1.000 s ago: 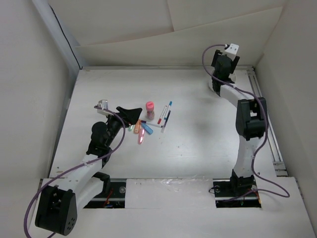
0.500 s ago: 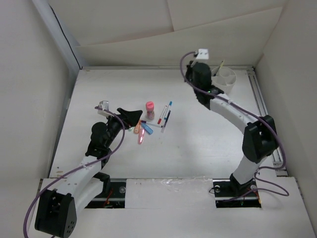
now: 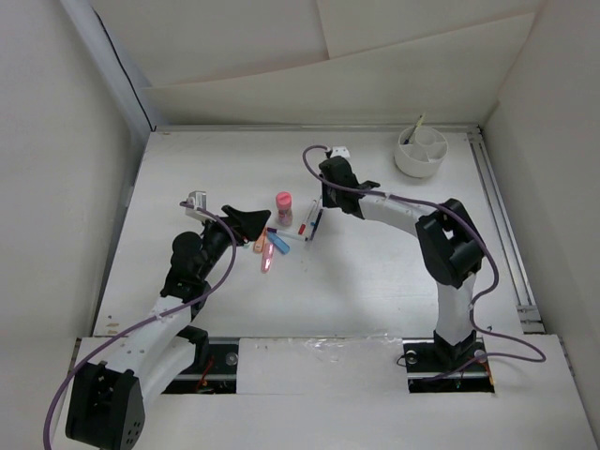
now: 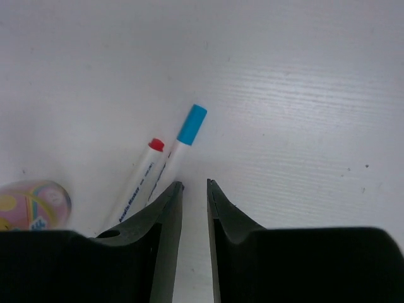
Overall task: Sort the stationery into containers
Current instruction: Move the pen to the center of the board.
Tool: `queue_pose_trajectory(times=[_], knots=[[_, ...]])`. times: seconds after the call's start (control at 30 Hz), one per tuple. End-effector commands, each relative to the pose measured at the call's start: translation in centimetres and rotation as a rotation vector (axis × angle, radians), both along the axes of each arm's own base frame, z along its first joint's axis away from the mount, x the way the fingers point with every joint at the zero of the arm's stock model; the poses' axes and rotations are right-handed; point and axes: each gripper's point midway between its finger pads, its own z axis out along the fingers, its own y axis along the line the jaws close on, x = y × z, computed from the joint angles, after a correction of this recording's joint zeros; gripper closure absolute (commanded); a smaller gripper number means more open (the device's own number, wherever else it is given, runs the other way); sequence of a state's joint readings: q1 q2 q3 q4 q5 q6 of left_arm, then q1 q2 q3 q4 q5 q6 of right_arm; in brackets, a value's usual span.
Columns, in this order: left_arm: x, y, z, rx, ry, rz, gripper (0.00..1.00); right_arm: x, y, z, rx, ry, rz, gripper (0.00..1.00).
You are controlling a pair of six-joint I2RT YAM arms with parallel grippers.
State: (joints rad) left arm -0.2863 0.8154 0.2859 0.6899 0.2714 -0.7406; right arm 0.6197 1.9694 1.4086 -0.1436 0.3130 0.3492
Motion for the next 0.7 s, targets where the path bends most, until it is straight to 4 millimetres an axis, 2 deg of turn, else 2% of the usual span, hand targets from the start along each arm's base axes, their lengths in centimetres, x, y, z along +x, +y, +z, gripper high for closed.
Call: queue_pose_trajectory(times=[0.0, 0.07, 0.1, 0.13, 0.17, 0.23, 0.33, 0.37, 0.43, 0.63, 0.67], knots=[[-0.1, -0.3, 2.7, -0.010, -0.086, -0.018, 0.00, -1.2, 2.1, 0.6, 0.035, 0.029, 0.027, 0.72], [-0.1, -0.3, 2.7, -0.010, -0.086, -0.018, 0.00, -2.2, 1.7, -0.8, 0.005, 0.055, 0.016, 0.66], [-0.1, -0.3, 2.7, -0.010, -0.086, -0.018, 0.00, -2.2, 1.7, -0.3, 0.011, 0.048, 0.016, 0.63], [-0.1, -0.3, 2.7, -0.010, -0.086, -0.018, 0.00, -2.6, 1.4, -1.1, 0.006, 0.065, 0.010, 0.63], [-0.1, -0.3, 2.7, -0.010, -0.086, -0.018, 0.00, -2.6, 1.4, -0.6, 0.012, 0.057, 0.010, 0.60], [-0.1, -0.3, 2.7, -0.010, -0.086, -0.018, 0.00, -2.8, 1.3, -0.7, 0.007, 0.064, 0.010, 0.60], [-0.1, -0.3, 2.7, -0.010, -0.086, -0.018, 0.00, -2.9, 1.4, -2.3, -0.010, 0.099, 0.018, 0.60], [-0.1, -0.3, 2.7, -0.010, -0.086, -0.018, 0.00, -2.7, 1.6, -2.0, -0.005, 0.092, 0.018, 0.60], [-0.1, -0.3, 2.7, -0.010, -0.086, -0.018, 0.00, -3.0, 1.4, -3.2, -0.018, 0.119, 0.011, 0.62], [0.0, -0.3, 2.4, -0.008, -0.077, -0.018, 0.00, -2.6, 1.7, -3.0, -0.012, 0.112, 0.012, 0.69], [0.0, -0.3, 2.4, -0.008, -0.077, -0.018, 0.00, -2.6, 1.7, -3.6, -0.020, 0.122, 0.011, 0.69]])
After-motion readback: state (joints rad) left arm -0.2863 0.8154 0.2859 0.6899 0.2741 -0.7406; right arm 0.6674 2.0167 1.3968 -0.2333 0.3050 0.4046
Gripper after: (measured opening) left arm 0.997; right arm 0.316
